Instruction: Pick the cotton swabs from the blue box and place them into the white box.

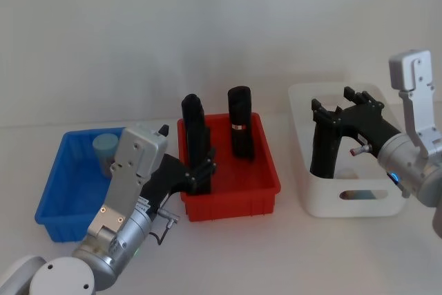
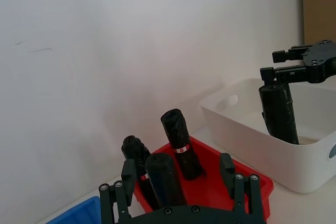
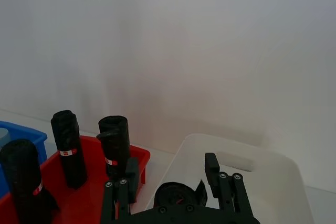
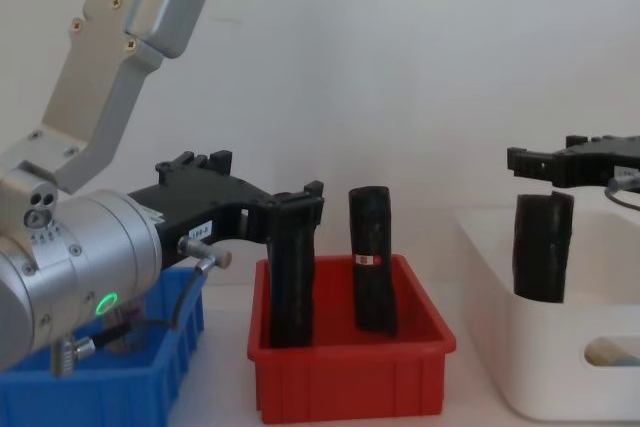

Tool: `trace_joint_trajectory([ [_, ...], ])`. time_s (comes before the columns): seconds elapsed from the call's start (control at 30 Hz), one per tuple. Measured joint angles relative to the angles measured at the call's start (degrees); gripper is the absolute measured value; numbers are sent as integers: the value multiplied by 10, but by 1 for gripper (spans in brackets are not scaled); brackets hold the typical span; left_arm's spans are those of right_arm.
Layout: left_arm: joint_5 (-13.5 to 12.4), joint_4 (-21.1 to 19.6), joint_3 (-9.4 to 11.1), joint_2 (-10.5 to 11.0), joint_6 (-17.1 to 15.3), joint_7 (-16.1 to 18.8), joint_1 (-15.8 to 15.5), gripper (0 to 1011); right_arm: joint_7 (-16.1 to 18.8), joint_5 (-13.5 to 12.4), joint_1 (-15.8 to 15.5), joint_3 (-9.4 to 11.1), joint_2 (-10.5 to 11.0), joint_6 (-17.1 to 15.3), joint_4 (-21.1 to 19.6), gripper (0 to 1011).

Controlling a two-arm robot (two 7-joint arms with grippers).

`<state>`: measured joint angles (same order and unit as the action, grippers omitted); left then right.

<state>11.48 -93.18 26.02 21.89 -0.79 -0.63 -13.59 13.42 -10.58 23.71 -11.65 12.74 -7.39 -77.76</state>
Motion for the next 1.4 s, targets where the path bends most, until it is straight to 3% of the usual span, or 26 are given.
trace_joint_trajectory([
  [0.33, 0, 0, 0, 0, 0, 0, 0, 1004, 3, -1, -2, 1, 2, 2, 0, 1002],
  [1.4, 0, 0, 0, 0, 0, 0, 0, 1004, 6, -6, -8, 3, 5, 9, -10, 1002],
])
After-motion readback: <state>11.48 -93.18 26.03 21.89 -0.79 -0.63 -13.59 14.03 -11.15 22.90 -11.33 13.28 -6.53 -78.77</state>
